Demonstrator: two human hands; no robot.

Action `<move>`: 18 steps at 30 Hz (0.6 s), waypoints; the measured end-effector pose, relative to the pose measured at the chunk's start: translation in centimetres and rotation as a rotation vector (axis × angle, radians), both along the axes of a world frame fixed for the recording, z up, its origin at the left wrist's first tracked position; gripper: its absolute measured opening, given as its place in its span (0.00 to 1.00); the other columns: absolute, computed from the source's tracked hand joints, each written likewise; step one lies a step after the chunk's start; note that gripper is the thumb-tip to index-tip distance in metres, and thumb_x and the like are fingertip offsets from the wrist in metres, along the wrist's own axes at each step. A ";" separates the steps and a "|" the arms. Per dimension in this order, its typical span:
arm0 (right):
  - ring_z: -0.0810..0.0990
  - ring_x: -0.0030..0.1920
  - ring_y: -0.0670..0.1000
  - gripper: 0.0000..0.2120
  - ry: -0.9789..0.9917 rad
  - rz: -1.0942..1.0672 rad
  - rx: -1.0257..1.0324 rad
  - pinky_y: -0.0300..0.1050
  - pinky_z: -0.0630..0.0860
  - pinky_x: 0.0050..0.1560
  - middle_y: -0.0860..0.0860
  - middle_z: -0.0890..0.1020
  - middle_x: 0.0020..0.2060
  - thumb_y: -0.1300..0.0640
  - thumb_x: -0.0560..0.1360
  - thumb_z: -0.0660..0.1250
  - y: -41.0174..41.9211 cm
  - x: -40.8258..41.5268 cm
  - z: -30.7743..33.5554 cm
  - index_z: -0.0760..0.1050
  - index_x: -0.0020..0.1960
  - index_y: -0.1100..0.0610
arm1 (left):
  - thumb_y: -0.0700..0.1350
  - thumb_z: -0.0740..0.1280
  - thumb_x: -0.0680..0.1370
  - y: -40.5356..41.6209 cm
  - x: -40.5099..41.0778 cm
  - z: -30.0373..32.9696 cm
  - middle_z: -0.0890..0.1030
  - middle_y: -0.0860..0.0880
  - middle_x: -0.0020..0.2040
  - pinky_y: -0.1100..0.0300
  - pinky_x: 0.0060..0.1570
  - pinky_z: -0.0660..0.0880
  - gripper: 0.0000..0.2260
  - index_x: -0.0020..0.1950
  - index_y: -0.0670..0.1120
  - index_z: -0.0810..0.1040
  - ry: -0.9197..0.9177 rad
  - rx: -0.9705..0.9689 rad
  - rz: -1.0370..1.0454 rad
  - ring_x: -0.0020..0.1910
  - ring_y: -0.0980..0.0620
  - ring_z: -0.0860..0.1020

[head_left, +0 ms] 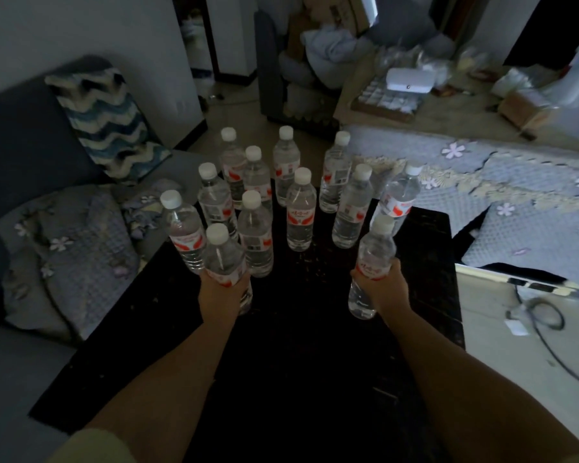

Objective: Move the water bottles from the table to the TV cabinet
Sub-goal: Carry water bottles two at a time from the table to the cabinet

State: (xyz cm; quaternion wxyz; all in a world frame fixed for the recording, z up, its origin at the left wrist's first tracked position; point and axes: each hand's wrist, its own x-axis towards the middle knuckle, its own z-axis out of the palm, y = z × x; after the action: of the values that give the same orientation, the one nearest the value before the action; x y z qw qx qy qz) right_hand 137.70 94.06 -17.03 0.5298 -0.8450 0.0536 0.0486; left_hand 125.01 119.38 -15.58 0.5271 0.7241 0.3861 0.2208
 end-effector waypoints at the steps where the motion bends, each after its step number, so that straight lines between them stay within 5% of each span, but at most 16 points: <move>1: 0.78 0.49 0.51 0.31 0.008 0.015 -0.010 0.46 0.72 0.49 0.49 0.78 0.50 0.51 0.65 0.79 -0.6 -0.6 0.2 0.67 0.61 0.54 | 0.42 0.74 0.72 -0.6 -0.5 0.2 0.73 0.38 0.66 0.54 0.62 0.67 0.31 0.71 0.38 0.65 0.012 -0.015 -0.010 0.66 0.40 0.71; 4: 0.79 0.51 0.54 0.32 0.029 0.043 -0.040 0.48 0.75 0.51 0.50 0.78 0.51 0.51 0.64 0.79 -2.4 -2.4 0.5 0.67 0.62 0.55 | 0.48 0.76 0.69 -2.9 -2.3 1.0 0.78 0.45 0.46 0.57 0.48 0.71 0.27 0.62 0.40 0.71 0.099 -0.048 -0.006 0.54 0.40 0.79; 6: 0.79 0.52 0.55 0.33 0.037 0.063 -0.055 0.50 0.76 0.52 0.51 0.79 0.52 0.51 0.64 0.79 -3.8 -3.6 1.0 0.67 0.63 0.56 | 0.49 0.77 0.69 -4.9 -3.4 1.6 0.76 0.48 0.43 0.58 0.45 0.70 0.26 0.60 0.40 0.72 0.125 -0.054 -0.040 0.50 0.41 0.80; 12: 0.79 0.54 0.56 0.32 0.008 0.106 -0.064 0.47 0.73 0.50 0.55 0.79 0.55 0.51 0.65 0.79 -7.9 -6.6 3.4 0.67 0.62 0.57 | 0.46 0.71 0.75 -10.3 -5.0 4.4 0.75 0.37 0.63 0.42 0.63 0.70 0.25 0.68 0.39 0.68 0.188 -0.222 -0.337 0.61 0.36 0.74; 18: 0.79 0.52 0.55 0.30 -0.050 0.072 -0.102 0.46 0.72 0.49 0.53 0.80 0.52 0.50 0.65 0.79 -14.7 -10.6 6.2 0.69 0.59 0.56 | 0.44 0.73 0.74 -17.9 -6.6 7.0 0.71 0.41 0.69 0.44 0.66 0.68 0.31 0.72 0.42 0.63 0.200 -0.164 -0.429 0.66 0.39 0.71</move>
State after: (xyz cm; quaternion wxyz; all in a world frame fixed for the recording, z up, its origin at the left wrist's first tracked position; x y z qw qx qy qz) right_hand 127.09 79.39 -10.81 0.4852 -0.8732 0.0126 0.0437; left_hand 118.43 101.50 -8.56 0.5780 0.7626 0.2903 -0.0012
